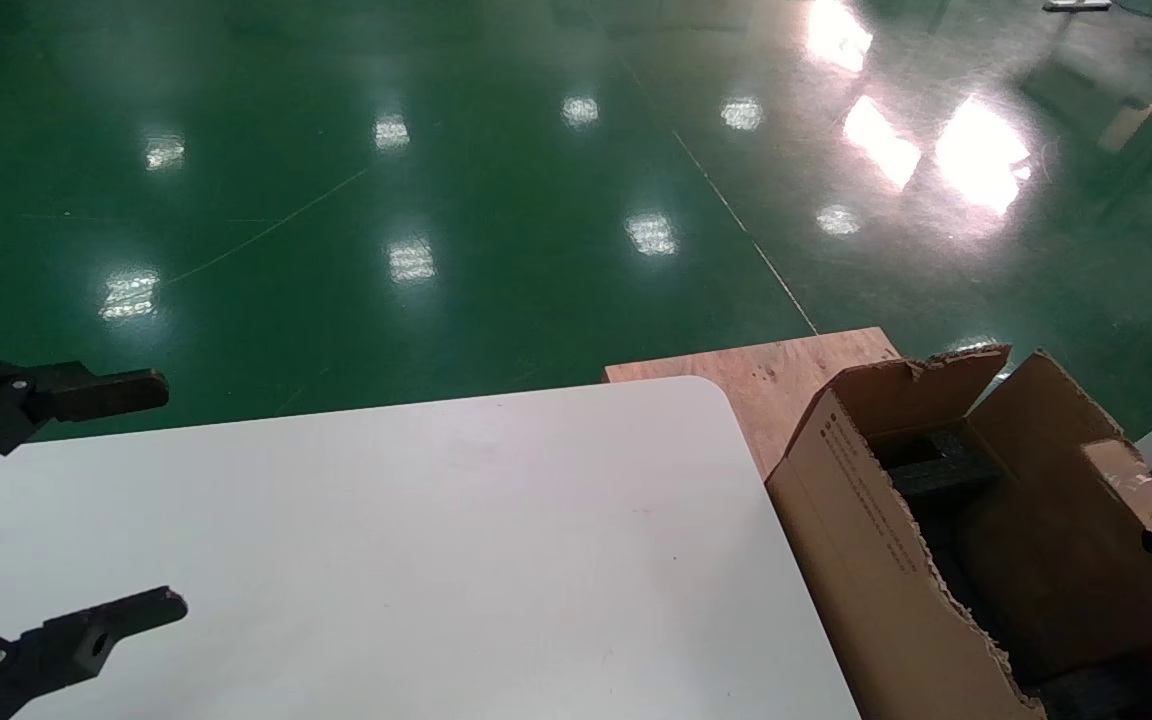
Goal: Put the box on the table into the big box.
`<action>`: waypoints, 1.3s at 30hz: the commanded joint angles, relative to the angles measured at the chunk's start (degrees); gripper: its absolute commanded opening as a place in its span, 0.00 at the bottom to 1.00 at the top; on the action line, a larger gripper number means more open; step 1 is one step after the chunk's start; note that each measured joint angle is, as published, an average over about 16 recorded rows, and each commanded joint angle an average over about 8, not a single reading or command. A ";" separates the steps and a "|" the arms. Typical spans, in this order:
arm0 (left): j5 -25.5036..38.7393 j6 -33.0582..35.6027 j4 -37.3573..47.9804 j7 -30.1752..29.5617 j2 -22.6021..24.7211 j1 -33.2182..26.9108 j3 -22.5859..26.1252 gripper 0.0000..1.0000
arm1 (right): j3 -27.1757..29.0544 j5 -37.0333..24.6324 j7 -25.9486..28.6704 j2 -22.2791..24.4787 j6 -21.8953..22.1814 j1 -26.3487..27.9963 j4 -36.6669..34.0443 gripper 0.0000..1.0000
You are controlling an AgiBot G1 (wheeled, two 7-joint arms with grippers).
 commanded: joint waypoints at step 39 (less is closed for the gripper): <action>-0.01 0.00 0.01 0.01 0.00 -0.01 0.01 1.00 | -7.82 14.19 -5.22 -13.68 13.01 -1.62 38.60 1.00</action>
